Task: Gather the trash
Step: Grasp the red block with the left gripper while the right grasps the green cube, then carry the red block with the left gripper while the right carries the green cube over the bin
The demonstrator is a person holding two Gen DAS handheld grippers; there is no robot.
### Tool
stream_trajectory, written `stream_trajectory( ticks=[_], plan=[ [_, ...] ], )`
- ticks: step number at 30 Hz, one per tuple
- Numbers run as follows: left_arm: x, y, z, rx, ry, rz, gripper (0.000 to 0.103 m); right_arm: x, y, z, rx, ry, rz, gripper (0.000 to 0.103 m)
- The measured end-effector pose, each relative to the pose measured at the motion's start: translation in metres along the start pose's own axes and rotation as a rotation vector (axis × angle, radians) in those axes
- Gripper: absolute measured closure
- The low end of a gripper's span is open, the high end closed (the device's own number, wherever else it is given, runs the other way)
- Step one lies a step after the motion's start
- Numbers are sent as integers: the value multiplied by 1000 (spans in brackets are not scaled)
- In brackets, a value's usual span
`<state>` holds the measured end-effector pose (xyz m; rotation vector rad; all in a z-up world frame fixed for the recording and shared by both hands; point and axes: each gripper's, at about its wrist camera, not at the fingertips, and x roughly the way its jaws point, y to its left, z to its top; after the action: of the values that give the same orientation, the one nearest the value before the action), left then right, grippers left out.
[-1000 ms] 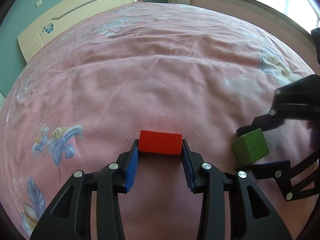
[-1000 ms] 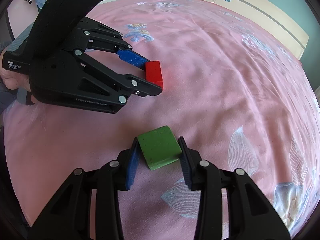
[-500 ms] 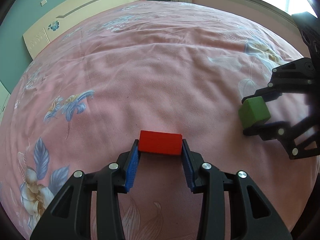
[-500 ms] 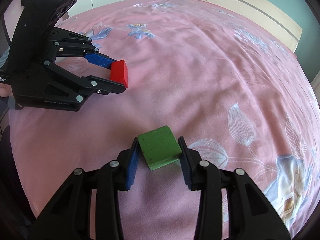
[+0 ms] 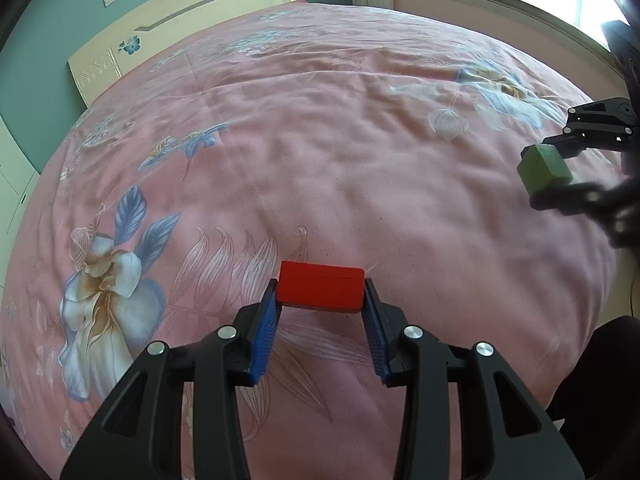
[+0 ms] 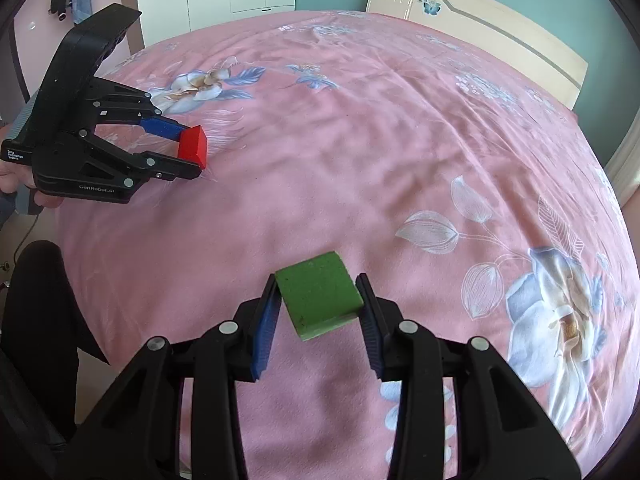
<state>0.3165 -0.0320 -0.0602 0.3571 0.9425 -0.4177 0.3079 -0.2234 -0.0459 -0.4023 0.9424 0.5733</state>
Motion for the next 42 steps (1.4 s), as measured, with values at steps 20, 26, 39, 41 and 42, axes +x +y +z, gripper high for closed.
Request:
stream_trajectory(
  ticks=[20,26,39,41,42],
  plan=[
    [-92,-37,-123,-76,-39,2,60,-109,90,-85,14,-78,-41,64],
    [-106,-59,-151,-87,-53,-28,60,-124,120,-108,7,-88,-24,64],
    [-95,-122,-208,-18,13,-89,60,-122,176,-157,0,-63,57,64],
    [-89,-128,-216,-20,27,-103,60,-114,182,-163,3,-51,74,64],
    [-85,-131,-219,-22,38,-110,60,-109,184,-166,10,-45,84,64]
  ],
)
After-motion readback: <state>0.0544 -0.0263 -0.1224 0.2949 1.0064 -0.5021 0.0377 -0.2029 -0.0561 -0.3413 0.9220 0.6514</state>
